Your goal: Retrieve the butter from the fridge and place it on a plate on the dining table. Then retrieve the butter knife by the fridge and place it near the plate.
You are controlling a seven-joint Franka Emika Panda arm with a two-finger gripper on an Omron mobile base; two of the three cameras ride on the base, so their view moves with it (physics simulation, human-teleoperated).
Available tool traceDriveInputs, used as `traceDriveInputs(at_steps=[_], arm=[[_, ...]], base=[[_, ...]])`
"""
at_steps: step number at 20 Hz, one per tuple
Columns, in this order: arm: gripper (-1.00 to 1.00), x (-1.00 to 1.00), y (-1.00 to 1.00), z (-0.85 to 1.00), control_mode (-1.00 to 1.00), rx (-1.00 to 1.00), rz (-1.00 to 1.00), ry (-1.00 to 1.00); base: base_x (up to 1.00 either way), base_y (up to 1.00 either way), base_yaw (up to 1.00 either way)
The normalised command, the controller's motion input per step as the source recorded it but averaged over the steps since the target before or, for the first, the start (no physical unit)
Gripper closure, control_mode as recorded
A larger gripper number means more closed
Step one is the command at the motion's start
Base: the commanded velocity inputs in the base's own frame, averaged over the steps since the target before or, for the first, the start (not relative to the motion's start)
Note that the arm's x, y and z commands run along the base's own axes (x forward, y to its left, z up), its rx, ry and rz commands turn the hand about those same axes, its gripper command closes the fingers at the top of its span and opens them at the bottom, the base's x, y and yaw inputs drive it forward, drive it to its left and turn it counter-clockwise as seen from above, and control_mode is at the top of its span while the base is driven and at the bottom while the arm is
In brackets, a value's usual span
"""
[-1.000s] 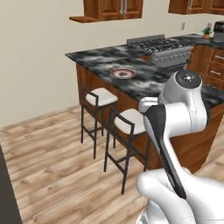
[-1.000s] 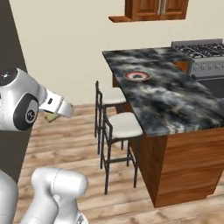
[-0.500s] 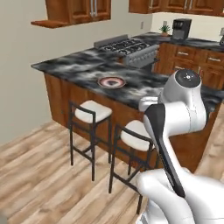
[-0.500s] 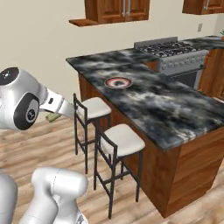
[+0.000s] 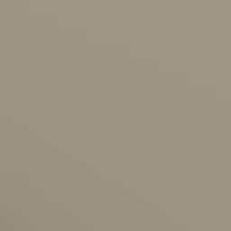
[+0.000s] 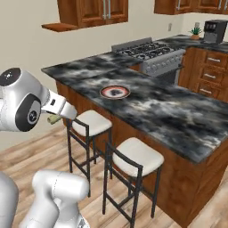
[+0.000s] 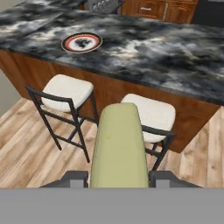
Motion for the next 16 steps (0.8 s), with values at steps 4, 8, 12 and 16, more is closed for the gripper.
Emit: traceDriveInputs(at_steps=[4, 8, 12, 16], arm=[[1.0, 0.0, 0.0, 0.0, 1.0, 0.0, 0.0, 0.0], [1.0, 0.0, 0.0, 0.0, 1.0, 0.0, 0.0, 0.0], [1.0, 0.0, 0.0, 0.0, 1.0, 0.0, 0.0, 0.0], [1.0, 0.0, 0.0, 0.0, 1.0, 0.0, 0.0, 0.0]], base=[[0.0, 1.0, -0.41], [0.04, 1.0, -0.4], [0.11, 1.0, -0.39], [0.15, 1.0, -0.35]])
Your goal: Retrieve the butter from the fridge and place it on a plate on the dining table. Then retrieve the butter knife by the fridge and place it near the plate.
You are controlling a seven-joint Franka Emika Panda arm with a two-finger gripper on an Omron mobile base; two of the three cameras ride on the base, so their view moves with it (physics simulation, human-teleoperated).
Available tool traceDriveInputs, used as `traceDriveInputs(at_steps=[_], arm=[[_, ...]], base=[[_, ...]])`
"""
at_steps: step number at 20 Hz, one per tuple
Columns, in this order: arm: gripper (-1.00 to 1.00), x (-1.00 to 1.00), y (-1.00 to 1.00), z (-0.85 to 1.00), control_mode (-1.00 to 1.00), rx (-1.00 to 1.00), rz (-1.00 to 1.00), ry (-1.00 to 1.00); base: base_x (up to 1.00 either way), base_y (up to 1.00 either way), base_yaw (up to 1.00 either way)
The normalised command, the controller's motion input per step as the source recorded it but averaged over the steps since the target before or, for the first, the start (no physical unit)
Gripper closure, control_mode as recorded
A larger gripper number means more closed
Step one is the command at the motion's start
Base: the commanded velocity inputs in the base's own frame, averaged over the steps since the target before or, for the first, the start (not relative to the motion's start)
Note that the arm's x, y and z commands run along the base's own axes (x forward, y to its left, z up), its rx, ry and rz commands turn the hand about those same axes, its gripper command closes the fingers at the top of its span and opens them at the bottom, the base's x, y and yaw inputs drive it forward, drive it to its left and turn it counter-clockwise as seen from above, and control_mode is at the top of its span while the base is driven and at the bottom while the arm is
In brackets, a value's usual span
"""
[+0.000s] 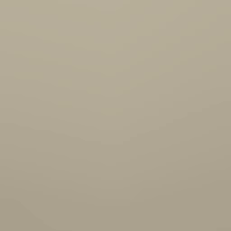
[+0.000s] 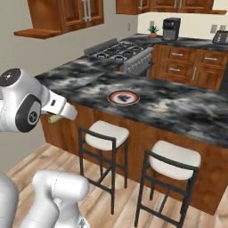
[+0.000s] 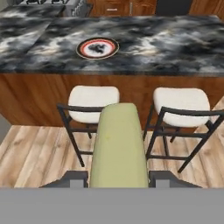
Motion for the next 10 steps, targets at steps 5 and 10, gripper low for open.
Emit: traceDriveInputs(at_steps=[5, 10], arm=[[1.0, 0.0, 0.0, 0.0, 1.0, 0.0, 0.0, 0.0], [1.0, 0.0, 0.0, 0.0, 1.0, 0.0, 0.0, 0.0]], base=[[0.35, 1.0, -0.29], [0.41, 0.94, -0.27]])
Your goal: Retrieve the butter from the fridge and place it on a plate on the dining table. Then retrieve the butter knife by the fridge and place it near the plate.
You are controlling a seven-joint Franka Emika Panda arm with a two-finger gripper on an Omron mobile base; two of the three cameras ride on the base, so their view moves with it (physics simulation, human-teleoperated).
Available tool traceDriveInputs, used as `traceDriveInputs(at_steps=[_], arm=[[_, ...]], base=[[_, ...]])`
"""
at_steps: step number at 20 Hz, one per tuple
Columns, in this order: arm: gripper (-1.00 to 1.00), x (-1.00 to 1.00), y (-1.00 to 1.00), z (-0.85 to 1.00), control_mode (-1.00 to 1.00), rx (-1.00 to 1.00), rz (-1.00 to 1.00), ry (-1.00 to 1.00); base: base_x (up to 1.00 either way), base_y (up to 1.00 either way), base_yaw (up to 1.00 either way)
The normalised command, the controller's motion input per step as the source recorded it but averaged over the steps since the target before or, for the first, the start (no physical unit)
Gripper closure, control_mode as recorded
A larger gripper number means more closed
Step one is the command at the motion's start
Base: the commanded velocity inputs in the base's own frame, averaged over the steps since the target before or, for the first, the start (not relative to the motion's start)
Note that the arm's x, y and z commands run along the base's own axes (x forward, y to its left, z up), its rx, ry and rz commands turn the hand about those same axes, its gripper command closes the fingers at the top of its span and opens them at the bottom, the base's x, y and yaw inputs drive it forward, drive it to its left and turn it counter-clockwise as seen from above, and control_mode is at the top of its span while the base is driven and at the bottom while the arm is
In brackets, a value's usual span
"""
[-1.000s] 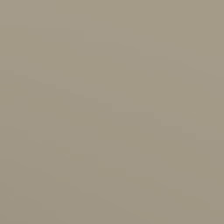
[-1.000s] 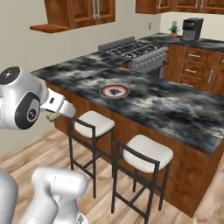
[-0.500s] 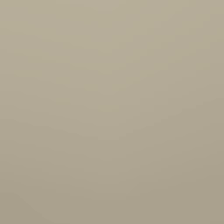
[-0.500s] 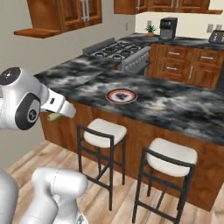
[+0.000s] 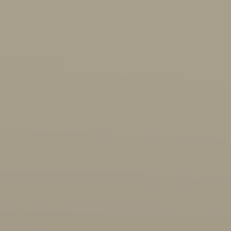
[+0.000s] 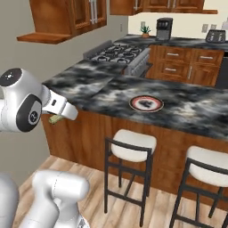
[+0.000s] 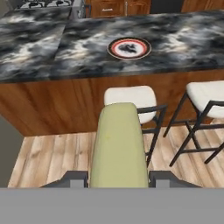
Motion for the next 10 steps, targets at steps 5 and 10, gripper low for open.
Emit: traceDriveInputs(at_steps=[5, 10], arm=[[1.0, 0.0, 0.0, 0.0, 1.0, 0.0, 0.0, 0.0], [1.0, 0.0, 0.0, 0.0, 1.0, 0.0, 0.0, 0.0]], base=[[0.49, 0.34, -0.22], [0.44, -0.07, -0.1]])
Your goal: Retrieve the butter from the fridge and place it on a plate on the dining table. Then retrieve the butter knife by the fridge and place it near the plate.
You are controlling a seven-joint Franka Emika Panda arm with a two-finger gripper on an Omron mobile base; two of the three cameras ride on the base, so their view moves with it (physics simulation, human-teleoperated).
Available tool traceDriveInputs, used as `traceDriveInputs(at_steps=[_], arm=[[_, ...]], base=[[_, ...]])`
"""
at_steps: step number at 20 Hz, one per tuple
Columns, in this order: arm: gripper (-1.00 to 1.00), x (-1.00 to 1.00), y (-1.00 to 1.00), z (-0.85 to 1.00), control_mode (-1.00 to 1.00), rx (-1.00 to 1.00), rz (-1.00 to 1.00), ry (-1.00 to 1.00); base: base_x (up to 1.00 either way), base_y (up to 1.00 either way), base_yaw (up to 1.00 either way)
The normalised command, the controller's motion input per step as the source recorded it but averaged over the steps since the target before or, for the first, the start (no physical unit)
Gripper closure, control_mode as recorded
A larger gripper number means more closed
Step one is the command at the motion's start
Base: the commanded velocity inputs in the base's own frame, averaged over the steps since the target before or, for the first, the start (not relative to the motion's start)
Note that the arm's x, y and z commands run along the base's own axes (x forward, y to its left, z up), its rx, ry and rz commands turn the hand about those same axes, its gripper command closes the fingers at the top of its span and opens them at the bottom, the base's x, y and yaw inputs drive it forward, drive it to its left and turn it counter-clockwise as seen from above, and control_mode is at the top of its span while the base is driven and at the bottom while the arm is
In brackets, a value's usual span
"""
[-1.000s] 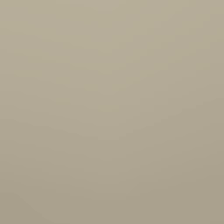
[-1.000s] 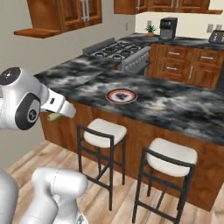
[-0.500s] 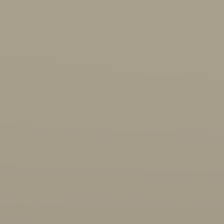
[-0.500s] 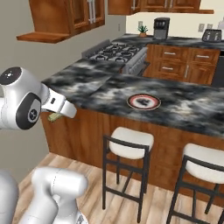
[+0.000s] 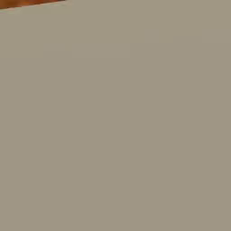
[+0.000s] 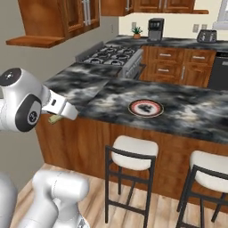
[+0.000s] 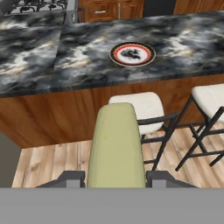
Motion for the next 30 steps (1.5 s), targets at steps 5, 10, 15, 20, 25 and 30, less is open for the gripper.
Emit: traceDriveInputs(at_steps=[5, 10, 15, 20, 25, 30], arm=[[1.0, 0.0, 0.0, 0.0, 1.0, 0.0, 0.0, 0.0], [1.0, 0.0, 0.0, 0.0, 1.0, 0.0, 0.0, 0.0], [1.0, 0.69, -0.86, 0.06, -1.0, 0.1, 0.0, 0.09], [1.0, 1.0, -0.79, -0.16, -1.0, 0.0, 0.0, 0.24], [1.0, 1.0, -0.55, -0.81, -1.0, -0.05, 0.0, 0.3], [1.0, 1.0, -0.19, -0.77, -1.0, -0.06, 0.0, 0.09]], base=[[0.76, -0.17, -0.02], [0.6, -0.35, 0.0], [0.0, 0.0, 0.0], [0.0, 0.0, 0.0], [0.0, 0.0, 0.0], [0.0, 0.0, 0.0]])
